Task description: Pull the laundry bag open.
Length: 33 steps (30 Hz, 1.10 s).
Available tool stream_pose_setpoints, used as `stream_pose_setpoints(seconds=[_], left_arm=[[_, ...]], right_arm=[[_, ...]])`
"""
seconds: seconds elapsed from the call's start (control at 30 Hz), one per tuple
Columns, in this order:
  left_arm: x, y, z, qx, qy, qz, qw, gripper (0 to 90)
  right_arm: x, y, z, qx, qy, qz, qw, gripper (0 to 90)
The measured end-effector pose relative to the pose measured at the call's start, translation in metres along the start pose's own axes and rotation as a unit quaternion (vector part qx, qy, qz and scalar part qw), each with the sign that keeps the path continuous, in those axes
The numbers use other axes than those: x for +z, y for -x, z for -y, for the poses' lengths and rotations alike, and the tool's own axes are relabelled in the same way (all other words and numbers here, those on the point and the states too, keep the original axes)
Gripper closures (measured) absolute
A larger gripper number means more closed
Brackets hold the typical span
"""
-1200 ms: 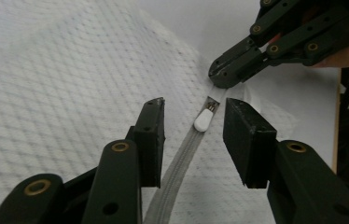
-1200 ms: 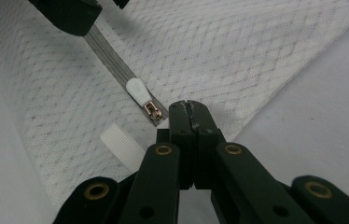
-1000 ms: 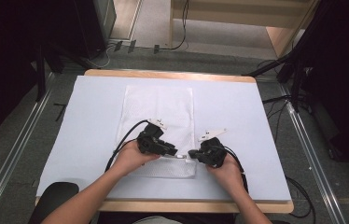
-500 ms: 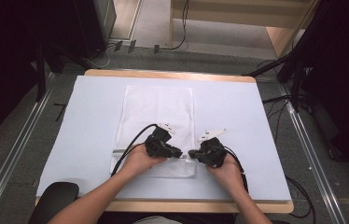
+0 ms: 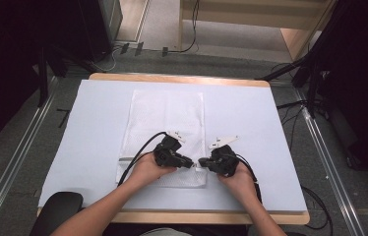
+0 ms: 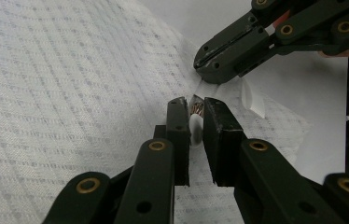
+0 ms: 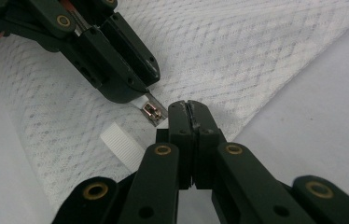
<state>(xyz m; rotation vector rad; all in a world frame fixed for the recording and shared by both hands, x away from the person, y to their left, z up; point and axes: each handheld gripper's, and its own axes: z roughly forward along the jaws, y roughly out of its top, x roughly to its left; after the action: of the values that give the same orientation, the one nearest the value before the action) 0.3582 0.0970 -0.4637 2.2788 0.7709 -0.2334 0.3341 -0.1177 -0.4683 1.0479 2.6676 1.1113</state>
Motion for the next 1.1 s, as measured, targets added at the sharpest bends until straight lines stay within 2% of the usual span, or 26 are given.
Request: stream_pose_setpoints(seconds=[0.17, 0.37, 0.63, 0.9, 0.93, 1.1], left_arm=[[0.003, 0.003, 0.000, 0.008, -0.002, 0.001, 1.0000, 83.3], [0.007, 0.004, 0.001, -0.003, 0.000, 0.003, 1.0000, 85.4], [0.006, 0.000, 0.000, -0.020, -0.001, 0.016, 0.9997, 88.0], [0.004, -0.001, -0.002, -0.029, -0.004, 0.022, 0.9993, 88.2], [0.003, -0.003, -0.002, -0.035, -0.001, 0.026, 0.9990, 88.2], [-0.001, -0.006, -0.002, -0.039, -0.008, 0.028, 0.9988, 88.2]], right_arm=[[0.000, 0.000, 0.000, 0.000, 0.000, 0.000, 1.0000, 90.0], [0.000, 0.000, 0.000, 0.001, 0.000, -0.001, 1.0000, 89.9], [0.000, 0.000, 0.001, 0.004, 0.002, -0.001, 1.0000, 89.8], [0.000, -0.002, 0.003, -0.015, 0.008, 0.004, 0.9998, 90.0], [0.000, -0.002, 0.003, -0.016, 0.008, 0.005, 0.9998, 90.0], [0.001, -0.002, 0.003, -0.017, 0.009, 0.003, 0.9998, 90.0]])
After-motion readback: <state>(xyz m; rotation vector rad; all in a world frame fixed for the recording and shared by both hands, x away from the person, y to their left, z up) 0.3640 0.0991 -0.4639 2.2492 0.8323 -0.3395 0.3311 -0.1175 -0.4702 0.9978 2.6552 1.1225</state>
